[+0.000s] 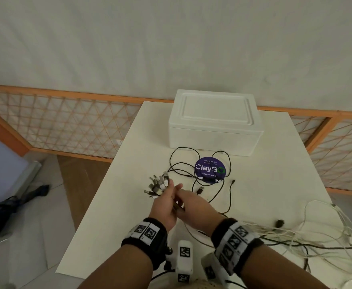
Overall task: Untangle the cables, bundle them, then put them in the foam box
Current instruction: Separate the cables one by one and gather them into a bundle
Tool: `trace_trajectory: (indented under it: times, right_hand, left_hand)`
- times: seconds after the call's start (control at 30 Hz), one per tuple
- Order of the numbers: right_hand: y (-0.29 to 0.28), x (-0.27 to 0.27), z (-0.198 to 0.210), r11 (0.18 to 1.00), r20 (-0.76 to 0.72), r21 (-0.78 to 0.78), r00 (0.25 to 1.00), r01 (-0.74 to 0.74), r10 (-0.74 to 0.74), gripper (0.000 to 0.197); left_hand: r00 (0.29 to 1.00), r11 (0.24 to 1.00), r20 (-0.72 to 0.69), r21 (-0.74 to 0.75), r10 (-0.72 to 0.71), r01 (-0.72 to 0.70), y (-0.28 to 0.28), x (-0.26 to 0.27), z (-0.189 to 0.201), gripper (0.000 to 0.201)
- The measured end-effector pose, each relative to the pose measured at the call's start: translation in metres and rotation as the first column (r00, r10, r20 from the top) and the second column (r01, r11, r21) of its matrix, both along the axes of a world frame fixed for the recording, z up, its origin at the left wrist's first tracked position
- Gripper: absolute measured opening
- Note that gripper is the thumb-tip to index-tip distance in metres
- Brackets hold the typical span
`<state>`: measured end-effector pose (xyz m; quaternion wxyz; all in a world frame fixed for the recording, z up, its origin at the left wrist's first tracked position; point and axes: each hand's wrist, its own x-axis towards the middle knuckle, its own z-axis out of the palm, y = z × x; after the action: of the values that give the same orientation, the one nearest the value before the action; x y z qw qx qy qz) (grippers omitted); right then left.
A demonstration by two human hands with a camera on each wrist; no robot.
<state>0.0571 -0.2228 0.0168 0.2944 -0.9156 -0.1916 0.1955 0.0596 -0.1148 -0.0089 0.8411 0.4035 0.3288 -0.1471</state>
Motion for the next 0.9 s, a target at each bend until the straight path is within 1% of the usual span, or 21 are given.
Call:
trace_trajectory:
  times: [0.07, 0.13, 0.17, 0.23, 0.3, 0.37, 0.4, 0.47, 0.53, 0.57, 0.63, 0.67, 0.73, 0.8, 0.83, 0.9]
  right_hand:
    - [-0.003, -0.004, -0.016, 0.995, -0.035, -0.098, 0.999, 0.023, -0.027, 0.026]
    - [-0.017, -0.008, -0.031, 0.971, -0.059, -0.238, 0.998, 0.005, -0.02, 0.016]
    - [-0.025, -0.011, -0.038, 0.956, -0.058, -0.292, 0.998, 0.006, -0.024, 0.014]
    - [-0.04, -0.017, -0.049, 0.92, -0.039, -0.392, 0.999, 0.002, -0.019, 0.021]
    - [-0.057, -0.021, -0.055, 0.882, -0.024, -0.47, 0.999, 0.019, -0.034, 0.027]
    - [-0.089, -0.026, -0.054, 0.849, -0.047, -0.521, 0.991, 0.084, -0.126, 0.028]
    - [-0.111, -0.028, -0.052, 0.827, -0.051, -0.545, 0.979, 0.138, -0.197, 0.026]
    - [-0.153, -0.031, -0.049, 0.795, -0.042, -0.536, 0.932, 0.283, -0.36, 0.013]
    - [-0.18, -0.034, -0.043, 0.767, -0.012, -0.512, 0.889, 0.388, -0.458, 0.008]
    - [-0.187, -0.036, -0.039, 0.736, 0.025, -0.534, 0.878, 0.416, -0.478, 0.007]
    - [-0.198, -0.041, -0.03, 0.641, 0.093, -0.589, 0.83, 0.492, -0.55, 0.003]
    - [-0.202, -0.044, -0.028, 0.607, 0.08, -0.606, 0.798, 0.515, -0.597, 0.006]
    - [-0.209, -0.046, -0.03, 0.564, 0.059, -0.614, 0.744, 0.552, -0.665, 0.008]
    - [-0.214, -0.044, -0.036, 0.491, 0.155, -0.598, 0.692, 0.634, -0.705, 0.002]
    - [-0.215, -0.044, -0.039, 0.453, 0.19, -0.585, 0.656, 0.673, -0.73, 0.006]
    - [-0.222, -0.05, -0.041, 0.424, 0.142, -0.564, 0.59, 0.708, -0.795, 0.011]
  left_hand:
    - [0.999, 0.999, -0.016, 0.01, 0.04, -0.04, 0.0, -0.002, 0.0, 0.036]
    - [0.995, 0.995, -0.013, 0.016, 0.103, -0.103, 0.003, -0.002, -0.001, 0.026]
    - [0.993, 0.993, -0.019, 0.011, 0.12, -0.119, 0.006, -0.002, -0.003, 0.023]
    - [0.987, 0.987, -0.027, -0.018, 0.157, -0.157, 0.007, -0.002, -0.006, 0.02]
    - [0.976, 0.975, -0.021, -0.041, 0.216, -0.217, 0.01, 0.001, -0.006, 0.022]
    - [0.956, 0.955, -0.022, -0.046, 0.293, -0.294, 0.022, 0.006, -0.005, 0.026]
    - [0.943, 0.941, -0.025, -0.049, 0.333, -0.333, 0.031, 0.01, -0.005, 0.028]
    - [0.923, 0.921, -0.04, -0.066, 0.383, -0.385, 0.045, 0.014, -0.007, 0.031]
    - [0.916, 0.911, -0.057, -0.096, 0.397, -0.401, 0.046, 0.014, -0.01, 0.034]
    - [0.918, 0.912, -0.056, -0.103, 0.393, -0.396, 0.043, 0.013, -0.01, 0.035]
    - [0.926, 0.921, -0.042, -0.094, 0.376, -0.378, 0.037, 0.013, -0.009, 0.035]
    - [0.93, 0.926, -0.036, -0.085, 0.365, -0.367, 0.036, 0.013, -0.008, 0.035]
    - [0.937, 0.934, -0.034, -0.07, 0.349, -0.351, 0.036, 0.015, -0.006, 0.035]
    - [0.933, 0.93, -0.042, -0.069, 0.359, -0.361, 0.037, 0.017, -0.007, 0.033]
    - [0.93, 0.928, -0.045, -0.067, 0.364, -0.366, 0.037, 0.018, -0.008, 0.032]
    - [0.93, 0.929, -0.045, -0.055, 0.364, -0.366, 0.042, 0.02, -0.008, 0.031]
